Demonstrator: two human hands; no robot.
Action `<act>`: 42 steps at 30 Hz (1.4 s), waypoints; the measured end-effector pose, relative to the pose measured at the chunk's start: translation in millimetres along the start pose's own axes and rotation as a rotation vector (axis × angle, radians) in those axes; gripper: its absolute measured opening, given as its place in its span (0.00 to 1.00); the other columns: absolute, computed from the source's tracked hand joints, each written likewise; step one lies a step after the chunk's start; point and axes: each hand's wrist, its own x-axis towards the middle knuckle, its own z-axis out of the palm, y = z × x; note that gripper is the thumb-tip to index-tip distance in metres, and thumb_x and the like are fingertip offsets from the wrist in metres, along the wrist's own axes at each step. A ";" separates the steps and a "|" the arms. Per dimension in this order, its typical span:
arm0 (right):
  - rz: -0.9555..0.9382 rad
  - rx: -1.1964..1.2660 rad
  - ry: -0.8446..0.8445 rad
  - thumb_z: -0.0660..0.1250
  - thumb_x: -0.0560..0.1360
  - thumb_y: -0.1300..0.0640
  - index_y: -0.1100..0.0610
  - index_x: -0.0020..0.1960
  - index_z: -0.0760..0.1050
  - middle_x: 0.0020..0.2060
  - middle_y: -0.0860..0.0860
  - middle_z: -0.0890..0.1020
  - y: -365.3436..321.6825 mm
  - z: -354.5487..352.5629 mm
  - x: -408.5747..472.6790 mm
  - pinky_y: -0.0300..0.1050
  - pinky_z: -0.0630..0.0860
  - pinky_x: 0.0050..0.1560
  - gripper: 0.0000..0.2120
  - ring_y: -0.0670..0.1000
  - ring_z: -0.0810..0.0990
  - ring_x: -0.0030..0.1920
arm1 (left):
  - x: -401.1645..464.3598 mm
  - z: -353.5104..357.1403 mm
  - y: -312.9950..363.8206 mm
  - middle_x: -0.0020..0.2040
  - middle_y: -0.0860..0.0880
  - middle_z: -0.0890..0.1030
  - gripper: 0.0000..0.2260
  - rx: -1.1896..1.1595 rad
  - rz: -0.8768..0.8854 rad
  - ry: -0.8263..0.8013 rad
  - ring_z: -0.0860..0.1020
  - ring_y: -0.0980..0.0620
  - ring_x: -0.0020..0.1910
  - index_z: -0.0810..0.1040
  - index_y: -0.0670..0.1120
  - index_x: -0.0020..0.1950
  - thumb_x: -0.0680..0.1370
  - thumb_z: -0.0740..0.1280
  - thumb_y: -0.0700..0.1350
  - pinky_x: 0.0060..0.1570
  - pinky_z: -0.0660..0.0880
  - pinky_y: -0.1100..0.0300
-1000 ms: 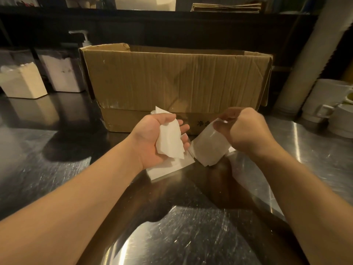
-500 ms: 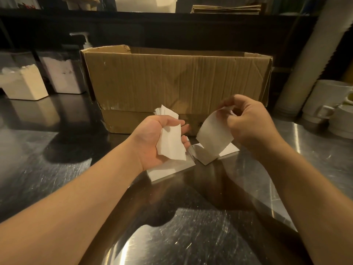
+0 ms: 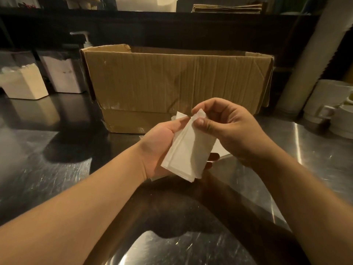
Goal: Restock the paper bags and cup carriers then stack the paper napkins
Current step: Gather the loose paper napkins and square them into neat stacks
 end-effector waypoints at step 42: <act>0.684 -1.082 0.088 0.67 0.70 0.28 0.47 0.64 0.75 0.54 0.51 0.77 53.7 -23.1 21.2 0.57 0.78 0.57 0.31 0.58 0.76 0.55 | 3.9 -5.3 3.1 0.46 0.43 0.82 0.13 -0.337 0.041 0.250 0.77 0.47 0.42 0.78 0.45 0.59 0.76 0.68 0.47 0.50 0.74 0.54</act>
